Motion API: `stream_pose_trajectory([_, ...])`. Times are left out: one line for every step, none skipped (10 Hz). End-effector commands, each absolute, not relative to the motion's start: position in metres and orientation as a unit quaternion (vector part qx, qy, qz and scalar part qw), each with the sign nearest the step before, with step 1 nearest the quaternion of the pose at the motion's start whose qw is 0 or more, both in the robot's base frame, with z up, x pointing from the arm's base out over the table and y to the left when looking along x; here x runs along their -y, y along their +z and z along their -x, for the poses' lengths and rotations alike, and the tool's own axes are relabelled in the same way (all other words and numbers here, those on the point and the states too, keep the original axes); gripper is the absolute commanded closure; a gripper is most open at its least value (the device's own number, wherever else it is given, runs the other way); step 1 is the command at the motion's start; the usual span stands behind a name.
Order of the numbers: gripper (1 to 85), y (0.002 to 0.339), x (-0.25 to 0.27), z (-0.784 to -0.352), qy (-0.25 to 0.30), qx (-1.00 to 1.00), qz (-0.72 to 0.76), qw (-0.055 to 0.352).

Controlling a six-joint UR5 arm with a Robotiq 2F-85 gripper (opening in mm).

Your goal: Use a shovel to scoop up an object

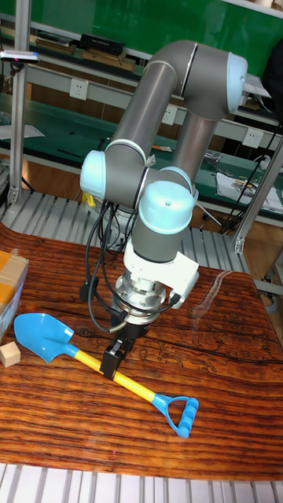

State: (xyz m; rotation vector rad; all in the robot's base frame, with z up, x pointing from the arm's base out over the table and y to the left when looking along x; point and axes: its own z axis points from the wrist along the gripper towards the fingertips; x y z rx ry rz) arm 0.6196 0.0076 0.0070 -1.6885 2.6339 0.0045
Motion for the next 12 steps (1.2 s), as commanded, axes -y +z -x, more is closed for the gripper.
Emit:
stream_pose_trajectory([11.3, 0.008, -0.006, -0.624, -0.002, -0.838, 0.545, 0.012])
stream_pose_trajectory([11.3, 0.008, -0.006, -0.627, -0.004, -0.836, 0.548, 0.012])
stream_pose_trajectory([11.3, 0.006, -0.008, -0.630, -0.004, -0.836, 0.548, 0.015])
stream_pose_trajectory([11.3, 0.004, -0.011, -0.631, -0.002, -0.837, 0.547, 0.016])
stream_pose_trajectory([15.0, 0.003, -0.012, -0.634, -0.005, -0.838, 0.545, 0.018])
stream_pose_trajectory([15.3, 0.001, -0.013, -0.638, -0.004, -0.838, 0.545, 0.018])
stream_pose_trajectory([17.7, 0.000, -0.017, -0.639, 0.001, -0.840, 0.543, 0.019])
stream_pose_trajectory([28.0, 0.001, -0.020, -0.639, 0.005, -0.841, 0.540, 0.022])
stream_pose_trajectory([41.0, 0.002, -0.020, -0.638, 0.005, -0.844, 0.536, 0.025])
stream_pose_trajectory([41.0, 0.004, -0.015, -0.637, -0.001, -0.843, 0.537, 0.021])
stream_pose_trajectory([42.3, 0.006, -0.008, -0.635, -0.006, -0.840, 0.542, 0.020])
stream_pose_trajectory([84.0, 0.005, -0.009, -0.633, 0.001, -0.845, 0.535, 0.023])
